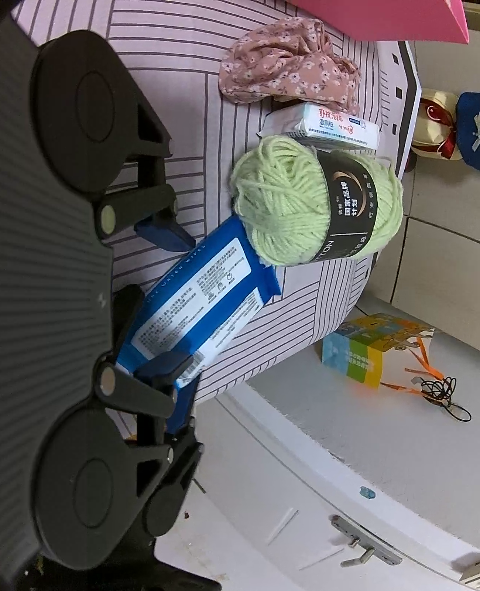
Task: Organize soft objects
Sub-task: 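Close the left gripper on the blue wipes packet while the right gripper grasps it too, then lift the blue packet with both grippers and carry it over the pink box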
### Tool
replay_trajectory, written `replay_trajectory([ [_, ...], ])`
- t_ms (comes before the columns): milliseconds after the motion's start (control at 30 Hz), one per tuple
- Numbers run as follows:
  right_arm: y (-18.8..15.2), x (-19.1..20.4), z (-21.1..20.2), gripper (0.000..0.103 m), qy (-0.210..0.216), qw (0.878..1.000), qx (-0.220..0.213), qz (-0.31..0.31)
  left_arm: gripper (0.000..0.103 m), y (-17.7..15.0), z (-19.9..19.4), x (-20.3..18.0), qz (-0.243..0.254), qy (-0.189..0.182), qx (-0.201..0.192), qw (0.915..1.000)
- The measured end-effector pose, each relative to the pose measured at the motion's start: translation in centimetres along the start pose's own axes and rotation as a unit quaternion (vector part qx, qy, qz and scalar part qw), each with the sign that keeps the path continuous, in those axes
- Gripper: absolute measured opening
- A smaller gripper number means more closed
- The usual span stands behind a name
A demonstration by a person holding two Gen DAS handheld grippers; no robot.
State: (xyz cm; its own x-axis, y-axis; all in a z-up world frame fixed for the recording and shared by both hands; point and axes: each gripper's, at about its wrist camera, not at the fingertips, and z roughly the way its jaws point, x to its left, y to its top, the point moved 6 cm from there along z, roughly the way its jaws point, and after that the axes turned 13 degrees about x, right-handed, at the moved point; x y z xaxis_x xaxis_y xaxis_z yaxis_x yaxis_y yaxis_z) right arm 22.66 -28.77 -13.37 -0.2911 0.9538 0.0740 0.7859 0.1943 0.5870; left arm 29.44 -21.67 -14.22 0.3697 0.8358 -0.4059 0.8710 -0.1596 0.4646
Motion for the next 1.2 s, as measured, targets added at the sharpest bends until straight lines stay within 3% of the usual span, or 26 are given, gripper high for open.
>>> replay_trajectory([
  [200,-0.8,1.1,-0.6,0.063,-0.016,0.999,-0.016,0.031,0.043,-1.0,-0.3,-0.5,0.026,0.012,-0.010,0.9995],
  [400,-1.6,2.1,-1.5,0.061,-0.019,0.997,-0.023,0.066,0.043,-2.1,-1.3,-1.0,0.052,0.024,-0.010,0.9983],
  [633,-3.0,4.2,-2.9,0.061,-0.035,0.994,-0.027,0.096,0.043,-3.6,-2.5,-0.7,0.053,-0.001,0.007,0.9986],
  [1200,-5.1,8.0,-5.4,0.060,-0.036,0.995,-0.018,0.087,0.042,-6.9,-5.8,-0.4,0.058,0.012,0.015,0.9981],
])
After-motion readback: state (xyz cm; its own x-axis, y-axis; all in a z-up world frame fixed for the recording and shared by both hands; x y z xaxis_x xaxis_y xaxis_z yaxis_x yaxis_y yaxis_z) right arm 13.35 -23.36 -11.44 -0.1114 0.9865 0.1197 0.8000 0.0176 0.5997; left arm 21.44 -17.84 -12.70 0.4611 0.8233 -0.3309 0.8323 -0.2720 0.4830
